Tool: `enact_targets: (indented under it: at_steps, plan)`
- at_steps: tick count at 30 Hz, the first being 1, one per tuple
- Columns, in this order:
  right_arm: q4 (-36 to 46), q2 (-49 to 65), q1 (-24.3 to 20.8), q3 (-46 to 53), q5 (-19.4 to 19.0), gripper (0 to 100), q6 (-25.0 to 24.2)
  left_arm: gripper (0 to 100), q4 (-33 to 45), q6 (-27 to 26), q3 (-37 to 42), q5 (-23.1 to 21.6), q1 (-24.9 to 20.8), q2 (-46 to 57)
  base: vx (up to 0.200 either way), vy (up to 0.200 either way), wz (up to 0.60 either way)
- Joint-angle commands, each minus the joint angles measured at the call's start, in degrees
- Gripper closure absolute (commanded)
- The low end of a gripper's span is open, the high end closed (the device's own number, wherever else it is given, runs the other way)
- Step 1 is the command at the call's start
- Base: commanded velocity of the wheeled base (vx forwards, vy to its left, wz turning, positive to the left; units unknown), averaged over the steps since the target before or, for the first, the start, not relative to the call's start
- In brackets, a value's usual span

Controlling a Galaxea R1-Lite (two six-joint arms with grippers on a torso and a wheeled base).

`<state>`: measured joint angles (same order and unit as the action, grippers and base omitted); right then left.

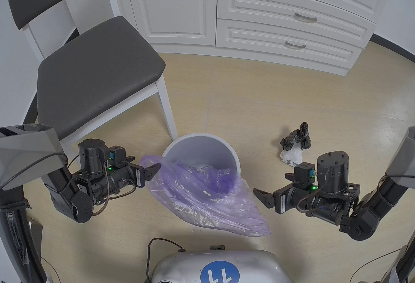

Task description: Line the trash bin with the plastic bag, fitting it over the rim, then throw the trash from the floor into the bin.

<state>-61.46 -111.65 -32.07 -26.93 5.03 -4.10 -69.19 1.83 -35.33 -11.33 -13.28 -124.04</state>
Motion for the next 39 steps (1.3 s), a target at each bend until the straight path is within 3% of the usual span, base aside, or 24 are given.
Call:
enact_targets:
  at_steps: [1, 5, 10, 13, 14, 15, 16, 19, 28, 32, 39]
  plan:
    - [0.03, 3.20, -5.54, 0.03, 1.64, 0, 2.25, 0, 3.72, -1.04, 0.96, -3.35, 2.29, 3.54, 0.000, 0.000, 0.00]
    - [0.73, 3.20, -8.62, -0.93, 1.73, 0, 10.42, 0, 9.25, -1.65, 0.26, -3.70, 3.26, 6.00, 0.000, 0.000, 0.00]
    - [5.57, 2.93, -13.45, -3.92, 2.70, 0, 20.88, 0, 9.96, -1.65, 0.08, -3.62, 3.17, 5.91, 0.000, 0.000, 0.00]
    - [10.75, 1.26, -15.91, -7.26, 8.15, 0, 24.75, 0, 10.13, -1.65, -0.18, -3.53, 3.08, 5.83, 0.000, 0.000, 0.00]
    - [11.46, -0.67, -16.62, -8.75, 12.02, 0, 26.68, 0, 10.13, -1.65, -0.27, -3.35, 3.08, 5.83, 0.000, 0.000, 0.00]
    - [11.46, -0.67, -16.62, -8.75, 12.02, 0, 26.68, 0, 10.13, -1.65, -0.27, -3.35, 3.08, 5.83, 0.000, 0.000, 0.00]
    - [11.19, -3.22, -17.32, -10.60, 17.47, 0, 30.64, 0, 10.22, -1.65, -0.53, -3.09, 2.99, 5.83, 0.000, 0.000, 0.00]
    - [10.75, -5.42, -19.69, -12.01, 19.75, 0, 34.68, 0, 10.31, -1.56, -0.71, -2.91, 2.99, 5.74, 0.000, 0.000, 0.00]
    - [10.84, -13.33, -24.70, -13.32, 21.60, 0, 36.09, 0, 10.31, -1.48, -0.88, -2.91, 3.08, 5.74, 0.000, 0.000, 0.00]
    - [10.84, -16.58, -24.53, -14.29, 23.71, 0, 36.00, 0, 10.31, -1.56, -0.79, -2.83, 3.08, 6.18, 0.000, 0.000, 0.00]
    - [11.02, -20.71, -21.28, -21.24, 23.71, 0, 35.91, 0, 10.31, -1.56, -0.71, -2.83, 3.17, 6.44, 0.000, 0.000, 0.00]
